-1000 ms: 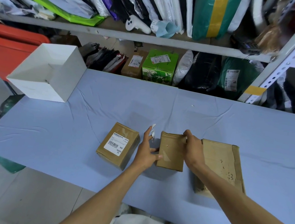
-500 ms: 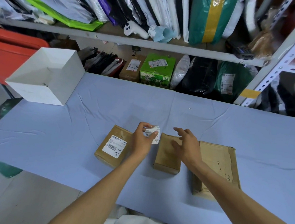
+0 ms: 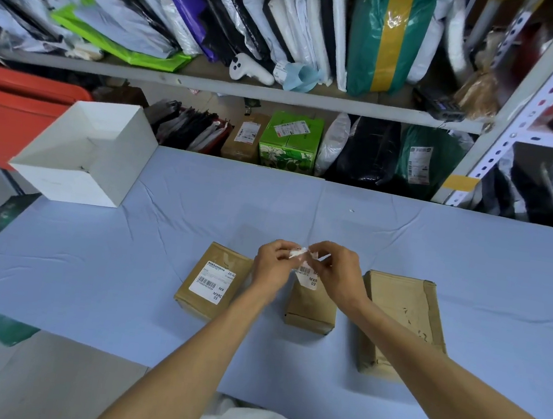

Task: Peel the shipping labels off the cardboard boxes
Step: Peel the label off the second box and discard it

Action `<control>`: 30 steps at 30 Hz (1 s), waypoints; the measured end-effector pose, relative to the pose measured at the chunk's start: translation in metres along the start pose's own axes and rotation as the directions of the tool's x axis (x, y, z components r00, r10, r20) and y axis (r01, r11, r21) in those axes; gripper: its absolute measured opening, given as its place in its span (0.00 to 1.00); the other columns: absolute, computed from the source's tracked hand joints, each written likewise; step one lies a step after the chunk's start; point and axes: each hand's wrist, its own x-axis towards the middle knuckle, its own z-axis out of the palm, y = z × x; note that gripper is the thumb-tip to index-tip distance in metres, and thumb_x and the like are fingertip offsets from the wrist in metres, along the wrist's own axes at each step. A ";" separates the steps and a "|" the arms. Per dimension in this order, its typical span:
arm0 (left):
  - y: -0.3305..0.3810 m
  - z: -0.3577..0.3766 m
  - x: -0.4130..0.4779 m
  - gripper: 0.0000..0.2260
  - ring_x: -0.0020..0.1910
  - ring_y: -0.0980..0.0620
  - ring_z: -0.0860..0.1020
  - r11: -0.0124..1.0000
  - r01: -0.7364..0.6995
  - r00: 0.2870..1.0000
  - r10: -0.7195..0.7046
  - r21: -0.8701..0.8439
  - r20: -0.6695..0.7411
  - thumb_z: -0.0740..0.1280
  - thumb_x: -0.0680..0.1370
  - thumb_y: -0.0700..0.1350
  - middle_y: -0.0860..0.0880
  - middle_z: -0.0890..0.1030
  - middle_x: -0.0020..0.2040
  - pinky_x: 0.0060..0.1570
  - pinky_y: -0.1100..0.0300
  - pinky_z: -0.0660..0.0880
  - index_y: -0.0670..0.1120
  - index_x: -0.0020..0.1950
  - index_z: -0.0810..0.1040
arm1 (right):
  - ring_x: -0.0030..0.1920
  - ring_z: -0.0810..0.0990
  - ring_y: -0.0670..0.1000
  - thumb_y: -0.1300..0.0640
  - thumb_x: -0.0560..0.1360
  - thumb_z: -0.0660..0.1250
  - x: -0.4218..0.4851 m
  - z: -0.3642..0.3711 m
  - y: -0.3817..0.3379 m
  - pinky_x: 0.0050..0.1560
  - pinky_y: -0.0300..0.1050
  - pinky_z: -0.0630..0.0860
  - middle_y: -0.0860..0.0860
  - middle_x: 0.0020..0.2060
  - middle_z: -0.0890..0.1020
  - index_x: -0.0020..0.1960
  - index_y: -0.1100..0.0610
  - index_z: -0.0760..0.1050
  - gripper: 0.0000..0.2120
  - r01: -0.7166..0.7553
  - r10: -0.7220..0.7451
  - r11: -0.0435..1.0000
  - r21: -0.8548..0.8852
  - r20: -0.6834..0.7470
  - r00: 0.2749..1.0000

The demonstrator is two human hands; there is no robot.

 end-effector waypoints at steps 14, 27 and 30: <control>0.017 0.011 -0.013 0.12 0.50 0.48 0.83 0.999 0.038 0.989 -0.042 0.025 0.140 0.78 0.65 0.41 0.45 0.84 0.50 0.54 0.56 0.78 0.45 0.48 0.84 | 0.36 0.82 0.50 0.68 0.69 0.67 0.002 -0.006 0.004 0.35 0.38 0.76 0.53 0.35 0.83 0.39 0.59 0.80 0.06 -0.227 0.268 0.945 0.236 -0.155 0.951; 0.024 0.016 -0.016 0.05 0.43 0.54 0.83 0.939 -0.196 0.978 0.207 0.281 -0.008 0.76 0.70 0.43 0.50 0.85 0.41 0.48 0.52 0.81 0.47 0.44 0.83 | 0.43 0.84 0.52 0.66 0.71 0.71 0.010 -0.020 0.011 0.48 0.42 0.80 0.54 0.39 0.85 0.46 0.61 0.81 0.04 -0.253 0.240 0.851 0.460 0.088 0.967; 0.023 0.016 -0.017 0.05 0.43 0.53 0.83 0.922 -0.190 0.975 0.217 0.336 -0.043 0.76 0.70 0.45 0.51 0.85 0.41 0.46 0.53 0.79 0.52 0.43 0.82 | 0.39 0.84 0.53 0.67 0.70 0.72 0.007 -0.026 0.009 0.46 0.45 0.80 0.56 0.37 0.85 0.45 0.62 0.82 0.05 -0.207 0.173 0.887 0.413 0.118 0.978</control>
